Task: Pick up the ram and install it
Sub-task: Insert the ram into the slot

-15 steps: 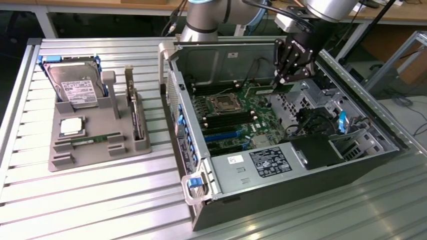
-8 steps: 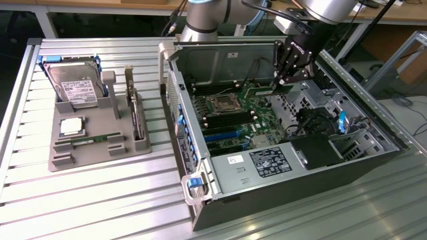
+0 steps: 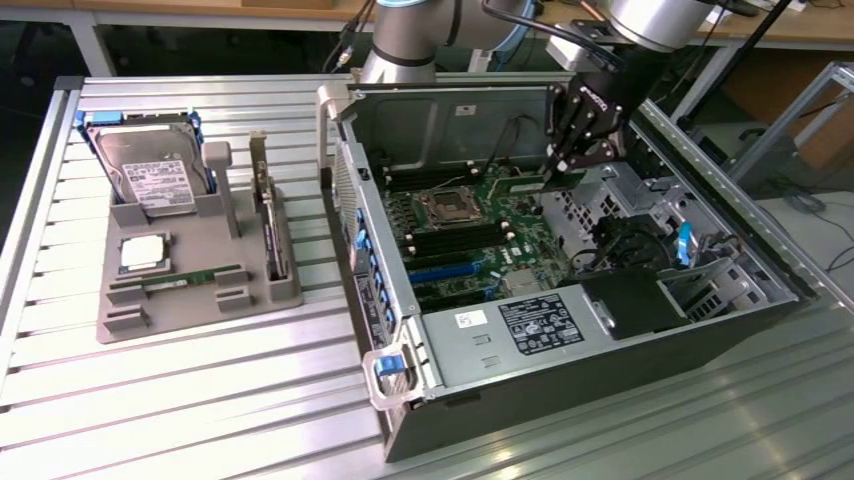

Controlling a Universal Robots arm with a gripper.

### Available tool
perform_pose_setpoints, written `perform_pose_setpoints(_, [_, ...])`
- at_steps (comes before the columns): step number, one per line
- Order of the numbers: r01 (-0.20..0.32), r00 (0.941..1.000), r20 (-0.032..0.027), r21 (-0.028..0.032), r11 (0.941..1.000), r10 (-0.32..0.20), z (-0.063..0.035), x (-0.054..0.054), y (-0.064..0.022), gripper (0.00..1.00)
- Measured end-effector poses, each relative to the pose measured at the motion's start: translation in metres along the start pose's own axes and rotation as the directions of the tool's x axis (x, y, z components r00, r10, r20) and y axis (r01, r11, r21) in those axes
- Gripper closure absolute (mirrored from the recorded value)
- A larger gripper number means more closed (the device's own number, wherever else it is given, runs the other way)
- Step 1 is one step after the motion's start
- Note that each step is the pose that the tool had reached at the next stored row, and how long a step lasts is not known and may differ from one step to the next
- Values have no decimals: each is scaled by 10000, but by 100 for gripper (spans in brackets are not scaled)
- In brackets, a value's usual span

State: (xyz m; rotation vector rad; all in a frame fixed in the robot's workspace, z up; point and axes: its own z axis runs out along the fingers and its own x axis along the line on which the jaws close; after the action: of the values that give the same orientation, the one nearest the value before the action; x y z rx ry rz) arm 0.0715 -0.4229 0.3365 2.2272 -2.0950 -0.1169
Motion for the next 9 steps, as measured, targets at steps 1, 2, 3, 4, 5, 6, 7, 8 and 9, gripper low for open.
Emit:
perform_pose_setpoints(1, [0, 10000, 0, 0, 10000, 0, 6, 0, -1, 88])
perform_pose_setpoints(2, [0, 10000, 0, 0, 10000, 0, 8, 0, -1, 88])
perform_pose_setpoints(3, [0, 10000, 0, 0, 10000, 0, 11, 0, -1, 88])
perform_pose_setpoints(4, [1, 10000, 0, 0, 10000, -1, 17, 0, -2, 88])
perform_pose_setpoints(5, [0, 10000, 0, 0, 10000, 0, 22, 0, -2, 88])
perform_pose_setpoints(6, [0, 10000, -1, 0, 10000, 0, 26, 0, -3, 88])
perform_pose_setpoints(7, [0, 10000, -1, 0, 10000, 0, 30, 0, -3, 88])
perform_pose_setpoints(8, [0, 10000, -1, 0, 10000, 0, 35, 0, -3, 88])
perform_pose_setpoints(9, [-1, 10000, 0, 0, 10000, 1, 37, 0, -4, 88])
